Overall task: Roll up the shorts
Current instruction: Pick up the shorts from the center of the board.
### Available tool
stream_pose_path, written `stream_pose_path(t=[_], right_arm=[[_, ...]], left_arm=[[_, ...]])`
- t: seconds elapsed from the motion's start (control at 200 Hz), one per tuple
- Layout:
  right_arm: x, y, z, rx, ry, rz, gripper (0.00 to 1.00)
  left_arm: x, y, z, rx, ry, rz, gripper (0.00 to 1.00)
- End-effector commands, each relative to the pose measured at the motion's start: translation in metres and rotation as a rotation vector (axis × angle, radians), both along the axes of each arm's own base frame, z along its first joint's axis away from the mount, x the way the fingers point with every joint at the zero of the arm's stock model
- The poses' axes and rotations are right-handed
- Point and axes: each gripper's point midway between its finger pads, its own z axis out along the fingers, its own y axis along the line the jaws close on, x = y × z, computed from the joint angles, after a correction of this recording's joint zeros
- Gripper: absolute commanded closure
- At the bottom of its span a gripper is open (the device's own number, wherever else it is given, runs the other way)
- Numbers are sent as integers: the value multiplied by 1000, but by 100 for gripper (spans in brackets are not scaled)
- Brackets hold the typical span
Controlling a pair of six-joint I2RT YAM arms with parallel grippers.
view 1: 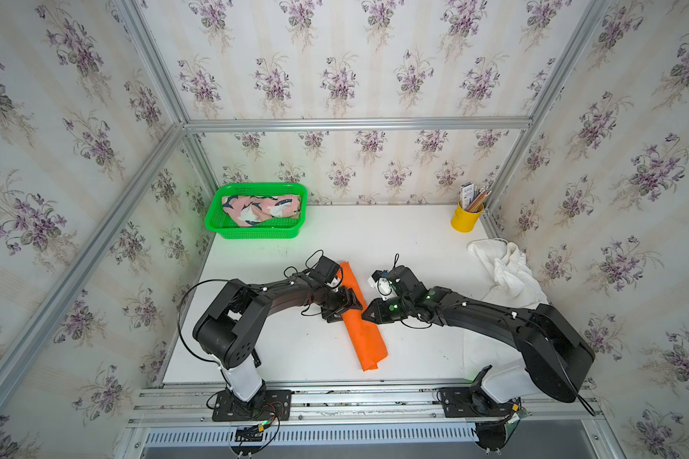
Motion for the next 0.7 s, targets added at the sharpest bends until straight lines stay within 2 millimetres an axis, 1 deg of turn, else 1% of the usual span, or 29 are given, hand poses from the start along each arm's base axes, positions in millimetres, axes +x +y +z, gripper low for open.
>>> stream_pose_path(t=[0.0,0.03,0.095,0.195,0.28,0.345,0.405,0.52,0.609,0.674,0.699], right_arm=[[6,-6,4,-19,-29,-20,78],[8,-8,6,-22,-34,-29,78],[14,-15,10,-25,-48,-53,79],[25,-29,17,-30,-75,-104,81],[34,-40,23,-22,-93,-139,82],[37,-46,23,-26,-94,-149,82],[39,-49,21,-34,-91,-151,82],[40,-48,18,-33,-83,-150,82],[40,-46,16,-26,-73,-151,82],[41,-46,14,-25,-68,-153,82],[40,-46,13,-25,-66,-152,82]], left_arm=[[13,6,10,32,-59,16,50],[17,8,16,38,-74,17,53],[28,14,29,47,-110,25,56],[51,25,55,32,-166,50,57],[81,44,87,27,-239,83,57],[107,63,113,28,-295,119,57],[136,86,137,30,-345,173,57],[192,141,176,9,-428,332,57],[234,186,197,-37,-471,484,56],[260,219,206,-71,-494,603,56],[271,230,205,-88,-495,647,56]])
